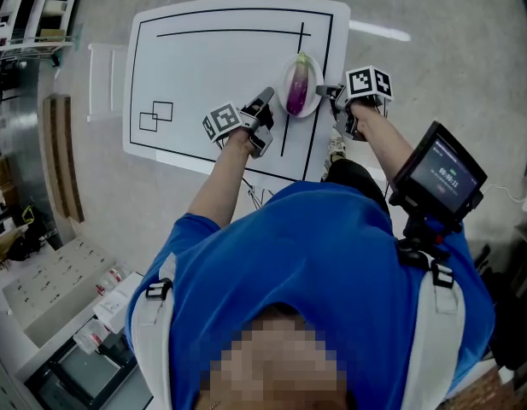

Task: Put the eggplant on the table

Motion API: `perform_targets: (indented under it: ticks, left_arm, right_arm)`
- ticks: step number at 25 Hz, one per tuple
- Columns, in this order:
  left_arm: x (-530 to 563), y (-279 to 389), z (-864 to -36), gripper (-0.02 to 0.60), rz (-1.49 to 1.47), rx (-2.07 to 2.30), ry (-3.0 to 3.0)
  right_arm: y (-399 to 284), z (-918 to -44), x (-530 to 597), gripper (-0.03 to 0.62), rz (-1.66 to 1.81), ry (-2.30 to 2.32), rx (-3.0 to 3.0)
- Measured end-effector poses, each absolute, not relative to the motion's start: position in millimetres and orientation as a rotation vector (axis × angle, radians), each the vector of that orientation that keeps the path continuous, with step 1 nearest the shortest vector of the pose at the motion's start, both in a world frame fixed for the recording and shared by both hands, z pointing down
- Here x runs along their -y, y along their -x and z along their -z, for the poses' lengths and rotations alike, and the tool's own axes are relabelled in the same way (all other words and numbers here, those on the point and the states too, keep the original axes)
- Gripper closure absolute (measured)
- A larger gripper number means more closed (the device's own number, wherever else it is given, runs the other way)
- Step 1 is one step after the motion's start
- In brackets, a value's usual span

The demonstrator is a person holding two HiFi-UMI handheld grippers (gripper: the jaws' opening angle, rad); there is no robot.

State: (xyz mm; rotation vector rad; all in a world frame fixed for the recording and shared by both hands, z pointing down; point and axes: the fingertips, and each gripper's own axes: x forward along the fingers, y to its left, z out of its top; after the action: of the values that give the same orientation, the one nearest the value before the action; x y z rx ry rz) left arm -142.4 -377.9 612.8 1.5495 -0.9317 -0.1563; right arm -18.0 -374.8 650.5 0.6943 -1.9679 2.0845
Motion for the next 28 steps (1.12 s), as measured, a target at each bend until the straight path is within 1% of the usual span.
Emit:
perform_targets:
  ticks: [5,12,19,28]
  left_arm:
    - [378,143,-613,0.574,0.163,0.935,-1.551]
    - [378,146,-614,0.574,0.171,0.939,-1.553]
    - [377,148,-613,0.574,0.185,0.949,-1.553]
    - [369,159,-602,0.574,0.216,0.98,-1.547]
  right_arm:
    - [16,-654,376,0.58,-2.032,-0.722,1.967]
    - [12,-656,379,0.549,-1.892,-0.756,1.983]
    - [2,-658,390,0.549,-1.634,-0.827,2.008]
    - [4,-653,398,0.549,-1.511,-0.807,2.008]
